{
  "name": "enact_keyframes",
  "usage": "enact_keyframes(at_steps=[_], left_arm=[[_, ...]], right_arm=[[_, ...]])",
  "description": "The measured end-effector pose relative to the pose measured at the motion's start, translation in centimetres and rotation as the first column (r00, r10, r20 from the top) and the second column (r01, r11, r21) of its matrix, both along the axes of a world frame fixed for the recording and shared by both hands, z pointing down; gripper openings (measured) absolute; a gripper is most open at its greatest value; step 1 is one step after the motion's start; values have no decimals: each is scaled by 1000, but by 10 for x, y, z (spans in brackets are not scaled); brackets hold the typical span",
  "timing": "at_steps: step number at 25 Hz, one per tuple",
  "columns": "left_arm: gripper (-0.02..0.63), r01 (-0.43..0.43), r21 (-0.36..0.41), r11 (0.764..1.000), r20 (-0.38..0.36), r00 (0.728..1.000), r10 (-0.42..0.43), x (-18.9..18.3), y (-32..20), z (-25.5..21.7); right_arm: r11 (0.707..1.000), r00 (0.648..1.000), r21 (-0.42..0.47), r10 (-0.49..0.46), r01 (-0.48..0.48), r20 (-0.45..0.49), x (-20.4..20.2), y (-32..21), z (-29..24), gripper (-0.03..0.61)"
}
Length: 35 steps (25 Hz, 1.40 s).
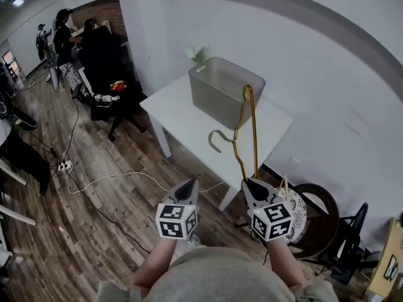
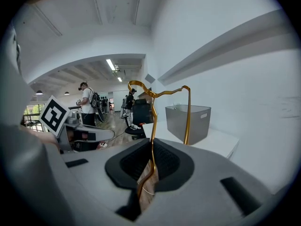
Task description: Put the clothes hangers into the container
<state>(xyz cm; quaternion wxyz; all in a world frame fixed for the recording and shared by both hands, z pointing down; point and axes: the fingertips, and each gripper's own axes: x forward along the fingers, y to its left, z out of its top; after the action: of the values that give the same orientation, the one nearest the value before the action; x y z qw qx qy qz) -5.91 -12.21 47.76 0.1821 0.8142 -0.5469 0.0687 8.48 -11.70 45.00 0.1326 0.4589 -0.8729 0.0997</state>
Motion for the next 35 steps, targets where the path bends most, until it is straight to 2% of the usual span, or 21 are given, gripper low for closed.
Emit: enact_keyframes(at_steps=[10, 16, 25, 32, 35], left_arm=[[7, -29, 2, 1000, 3, 1000, 29, -58, -60, 1], [7, -36, 12, 999, -3, 999, 36, -80, -85, -3], [8, -13, 14, 1000, -34, 999, 13, -89, -111, -2], [6, 1, 13, 1000, -20, 1000, -1, -84, -156, 2], [7, 7, 16, 1000, -5, 1000, -7, -82, -184, 2]], right_arm=[[999, 999, 10, 48, -48, -11, -46, -60, -3, 23], [997, 997, 26, 77, -76, -28, -57, -90, -13, 23], [999, 997, 0, 54, -54, -54, -51, -134, -30, 25], [999, 993, 29, 18, -15, -117, -33, -204, -52, 25], [1000, 989, 14, -12, 14, -150, -26, -235, -53, 25]])
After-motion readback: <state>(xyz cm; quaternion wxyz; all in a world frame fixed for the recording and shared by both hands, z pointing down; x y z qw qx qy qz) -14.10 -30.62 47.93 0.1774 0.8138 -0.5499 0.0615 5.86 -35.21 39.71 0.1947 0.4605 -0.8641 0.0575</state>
